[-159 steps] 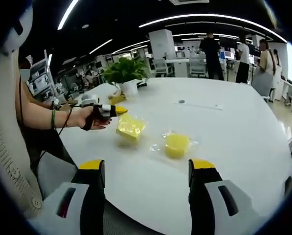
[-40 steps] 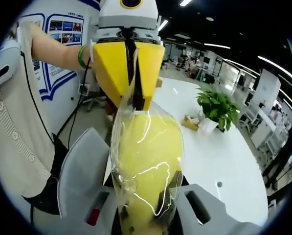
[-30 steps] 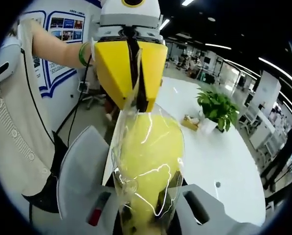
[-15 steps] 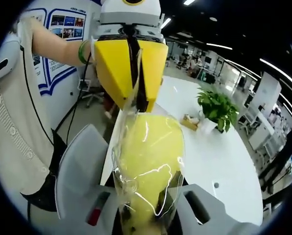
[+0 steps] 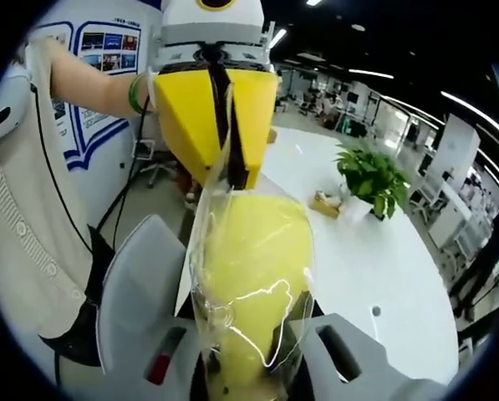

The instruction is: Compare the silicone blocks by pressing each to a similar depth, holding the contact briefly, and releasing to observe deformation and rebound differences across the visible hardness samples.

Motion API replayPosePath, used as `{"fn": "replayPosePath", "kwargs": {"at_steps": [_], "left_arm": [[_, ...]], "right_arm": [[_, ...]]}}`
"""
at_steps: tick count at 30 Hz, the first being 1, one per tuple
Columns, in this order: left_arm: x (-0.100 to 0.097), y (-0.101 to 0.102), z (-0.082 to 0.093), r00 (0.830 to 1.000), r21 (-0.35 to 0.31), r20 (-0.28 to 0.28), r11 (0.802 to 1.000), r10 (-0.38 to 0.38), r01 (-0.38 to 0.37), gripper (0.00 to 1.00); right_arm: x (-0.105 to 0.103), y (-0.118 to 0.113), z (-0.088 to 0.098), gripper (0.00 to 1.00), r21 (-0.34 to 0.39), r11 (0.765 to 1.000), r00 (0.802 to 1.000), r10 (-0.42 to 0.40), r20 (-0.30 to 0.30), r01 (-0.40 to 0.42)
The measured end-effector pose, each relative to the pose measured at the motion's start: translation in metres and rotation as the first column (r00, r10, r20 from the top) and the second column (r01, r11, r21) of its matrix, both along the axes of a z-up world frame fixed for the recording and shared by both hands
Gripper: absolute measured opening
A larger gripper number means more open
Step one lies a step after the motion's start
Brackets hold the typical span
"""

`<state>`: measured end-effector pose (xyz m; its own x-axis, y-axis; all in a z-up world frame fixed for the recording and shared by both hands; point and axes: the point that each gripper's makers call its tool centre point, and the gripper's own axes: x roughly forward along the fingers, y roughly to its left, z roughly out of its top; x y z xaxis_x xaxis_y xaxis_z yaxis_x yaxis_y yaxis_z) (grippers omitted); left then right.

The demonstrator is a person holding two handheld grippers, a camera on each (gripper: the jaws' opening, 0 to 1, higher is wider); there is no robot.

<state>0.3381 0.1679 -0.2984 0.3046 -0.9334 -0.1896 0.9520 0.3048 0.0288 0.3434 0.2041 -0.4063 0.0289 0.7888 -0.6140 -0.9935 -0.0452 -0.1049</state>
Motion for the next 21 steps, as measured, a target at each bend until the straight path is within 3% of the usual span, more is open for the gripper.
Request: {"fn": "replayPosePath", "kwargs": {"at_steps": [16, 21], "left_arm": [[0.009, 0.002, -0.009, 1.000, 0.000, -0.013, 1.000, 0.013, -0.013, 0.00], [0.011, 0.003, -0.012, 1.000, 0.000, -0.020, 1.000, 0.015, -0.015, 0.00]], "right_arm": [[0.011, 0.003, -0.009, 0.13, -0.006, 1.000, 0.999, 0.022, 0.032, -0.022], [0.008, 0.004, -0.013, 0.15, 0.007, 1.000, 0.999, 0.025, -0.023, -0.024]]}}
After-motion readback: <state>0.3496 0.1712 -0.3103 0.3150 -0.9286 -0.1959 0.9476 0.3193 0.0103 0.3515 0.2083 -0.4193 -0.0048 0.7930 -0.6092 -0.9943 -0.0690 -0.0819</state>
